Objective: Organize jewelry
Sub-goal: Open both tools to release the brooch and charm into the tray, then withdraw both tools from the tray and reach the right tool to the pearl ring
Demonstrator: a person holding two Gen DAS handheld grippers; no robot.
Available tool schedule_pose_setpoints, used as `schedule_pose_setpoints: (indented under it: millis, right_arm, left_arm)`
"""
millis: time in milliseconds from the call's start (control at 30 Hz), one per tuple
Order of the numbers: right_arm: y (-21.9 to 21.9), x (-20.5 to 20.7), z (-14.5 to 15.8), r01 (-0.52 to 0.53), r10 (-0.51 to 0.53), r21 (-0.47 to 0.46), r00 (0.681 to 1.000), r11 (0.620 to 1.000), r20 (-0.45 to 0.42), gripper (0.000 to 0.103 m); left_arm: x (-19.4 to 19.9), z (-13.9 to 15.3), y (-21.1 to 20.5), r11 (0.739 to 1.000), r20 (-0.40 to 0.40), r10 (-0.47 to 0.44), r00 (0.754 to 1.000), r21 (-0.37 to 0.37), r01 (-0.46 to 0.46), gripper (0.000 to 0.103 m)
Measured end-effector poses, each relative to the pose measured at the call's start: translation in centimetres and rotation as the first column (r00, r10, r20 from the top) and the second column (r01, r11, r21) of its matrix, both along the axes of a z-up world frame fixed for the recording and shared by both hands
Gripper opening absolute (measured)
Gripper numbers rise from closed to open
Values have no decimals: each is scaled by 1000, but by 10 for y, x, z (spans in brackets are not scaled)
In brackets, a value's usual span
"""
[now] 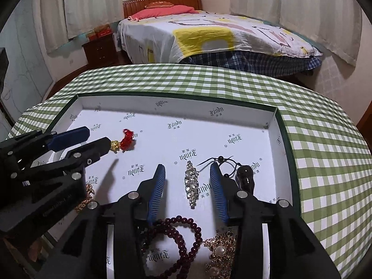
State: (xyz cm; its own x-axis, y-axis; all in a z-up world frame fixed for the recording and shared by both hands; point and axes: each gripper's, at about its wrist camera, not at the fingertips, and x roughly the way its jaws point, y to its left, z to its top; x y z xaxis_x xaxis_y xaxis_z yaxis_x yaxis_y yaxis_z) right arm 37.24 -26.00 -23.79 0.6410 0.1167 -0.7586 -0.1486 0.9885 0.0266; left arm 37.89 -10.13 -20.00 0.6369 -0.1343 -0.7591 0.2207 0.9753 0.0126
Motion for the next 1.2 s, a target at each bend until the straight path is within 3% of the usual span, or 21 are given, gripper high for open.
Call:
schedule_pose_setpoints:
  millis: [300,500,867,1200]
  right_arm:
    - [-5,-18,21,19,-19,3,998,1000,66,40]
    - [-7,-46,37,21,-23,25,995,999,95,40]
    - [4,-106,49,14,-16,23,995,1000,100,40]
    - [27,-134,29,-9,8,1,999,1000,46,40]
  left_arm:
    - [-19,16,13,999,61,34,998,-35,-32,50]
    - [-53,33,30,998,118,60,991,-43,-55,51]
    - [-114,32,73,994,56,101,993,-44,-98,51]
    - [-156,30,118,990,32,139,990,-10,-139,51]
